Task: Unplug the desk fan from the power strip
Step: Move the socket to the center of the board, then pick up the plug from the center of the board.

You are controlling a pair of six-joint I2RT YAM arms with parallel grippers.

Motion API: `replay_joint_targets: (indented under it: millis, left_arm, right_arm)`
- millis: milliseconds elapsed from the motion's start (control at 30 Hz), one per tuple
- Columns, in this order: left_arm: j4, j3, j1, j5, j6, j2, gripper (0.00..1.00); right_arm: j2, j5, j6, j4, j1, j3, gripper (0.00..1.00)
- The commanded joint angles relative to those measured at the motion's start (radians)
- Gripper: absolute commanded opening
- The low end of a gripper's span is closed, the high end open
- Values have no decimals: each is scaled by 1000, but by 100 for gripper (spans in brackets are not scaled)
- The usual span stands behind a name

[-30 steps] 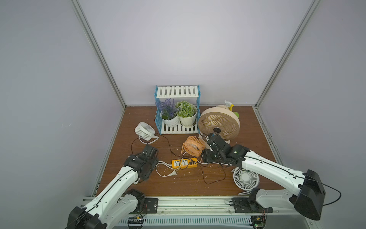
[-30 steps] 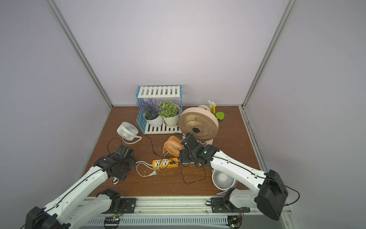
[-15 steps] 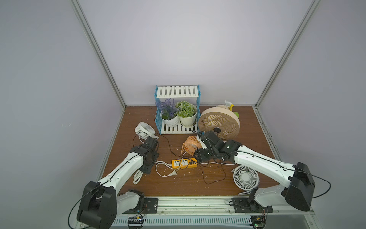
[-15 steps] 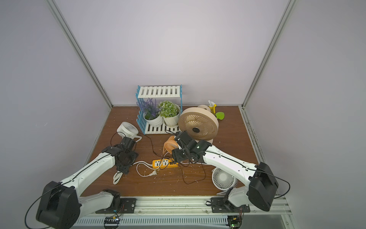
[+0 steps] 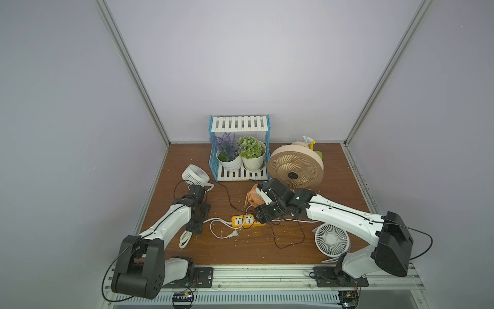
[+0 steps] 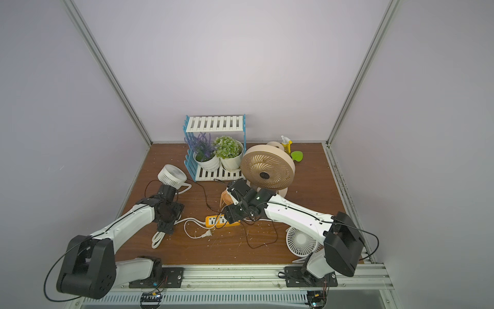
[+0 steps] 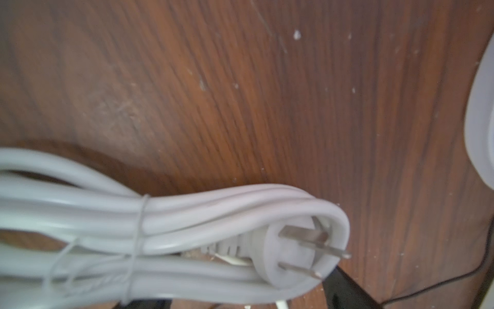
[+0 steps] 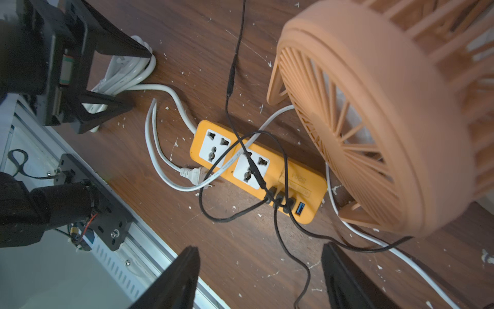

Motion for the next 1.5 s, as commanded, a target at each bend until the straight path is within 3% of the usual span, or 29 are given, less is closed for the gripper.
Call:
replay_joint_targets:
  millis: [0,367,567,800,1167,1367,1467]
  left_arm:
    - [-3,-18,53,1,23,28,83]
    - [16,-26,183,-14,91,61,59]
    - [-9,-34,209,-25,154,50,48]
    - [16,-73,208,32,256,45,42]
    - [1,-82,207,50,350,8,43]
    - [78,-26,207,178,480,-101,69]
    - [23,56,207,213,592,-174,75]
  right_arm:
    - [-1,15,-11,-12,3,25,75]
    - [-29,86,19,-31,2,0,74]
    - [-43,156,34,-14,3,-11,72]
    - [107,141,-25,28,37,95,69]
    - [240,12,-180,4,73,207,63]
    - [198,66,-164,-20,70,217,64]
    - [159,83,-139,-13,67,194,66]
